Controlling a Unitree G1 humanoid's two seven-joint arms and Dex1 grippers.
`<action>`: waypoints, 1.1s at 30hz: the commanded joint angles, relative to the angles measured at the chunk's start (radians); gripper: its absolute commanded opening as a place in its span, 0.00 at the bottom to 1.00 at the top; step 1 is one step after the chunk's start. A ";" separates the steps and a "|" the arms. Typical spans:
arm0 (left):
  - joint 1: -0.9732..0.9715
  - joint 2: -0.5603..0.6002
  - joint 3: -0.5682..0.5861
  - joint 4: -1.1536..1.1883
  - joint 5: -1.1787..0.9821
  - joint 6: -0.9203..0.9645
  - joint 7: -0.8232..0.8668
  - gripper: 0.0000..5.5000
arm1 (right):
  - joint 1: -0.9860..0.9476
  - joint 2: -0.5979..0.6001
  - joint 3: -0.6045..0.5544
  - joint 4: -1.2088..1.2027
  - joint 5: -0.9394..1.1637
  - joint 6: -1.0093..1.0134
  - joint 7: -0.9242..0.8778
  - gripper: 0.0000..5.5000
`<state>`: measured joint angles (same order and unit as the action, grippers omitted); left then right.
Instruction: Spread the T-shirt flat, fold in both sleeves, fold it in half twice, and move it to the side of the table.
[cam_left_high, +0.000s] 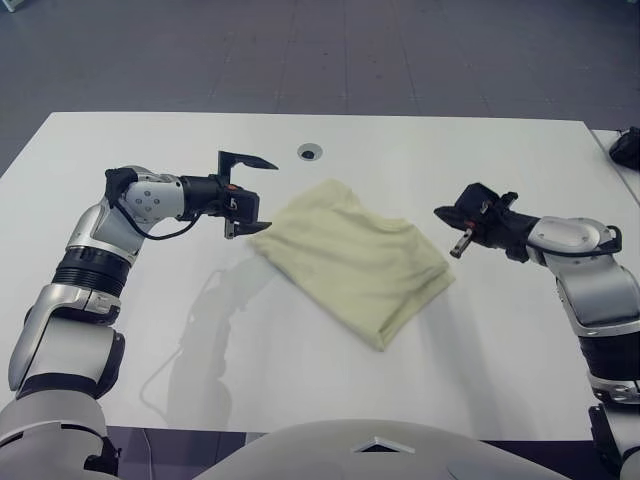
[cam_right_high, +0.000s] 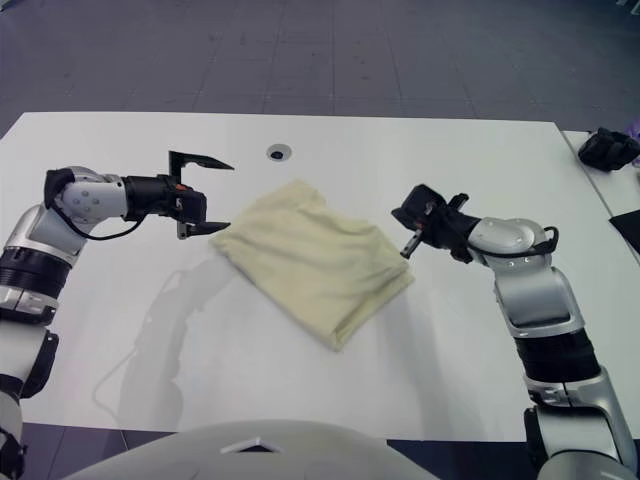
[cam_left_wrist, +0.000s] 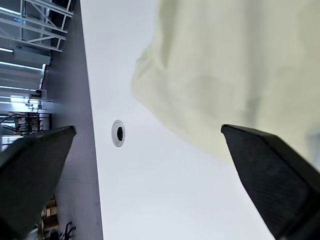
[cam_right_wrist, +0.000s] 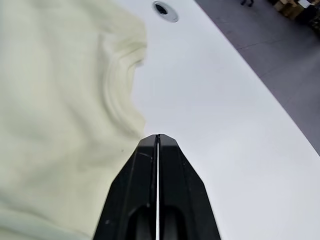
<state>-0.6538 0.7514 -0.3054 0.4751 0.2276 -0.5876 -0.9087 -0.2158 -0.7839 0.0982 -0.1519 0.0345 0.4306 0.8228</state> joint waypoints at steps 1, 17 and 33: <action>0.172 -0.060 0.028 -0.175 -0.019 0.242 0.062 0.98 | 0.042 -0.041 0.056 0.079 -0.036 -0.124 0.068 0.00; 0.024 -0.229 -0.115 0.338 0.181 0.227 0.302 0.98 | 0.205 -0.130 0.178 -0.206 0.007 -0.104 0.284 0.00; 0.177 0.020 -0.021 0.043 -0.139 -0.193 0.284 0.98 | 0.395 -0.125 -0.122 -0.477 0.080 -0.142 0.157 0.27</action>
<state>-0.6547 0.6776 -0.3674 0.7581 0.2710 -0.8403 -0.5002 0.0577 -0.8740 0.0094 -0.6110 0.1568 0.4230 0.9627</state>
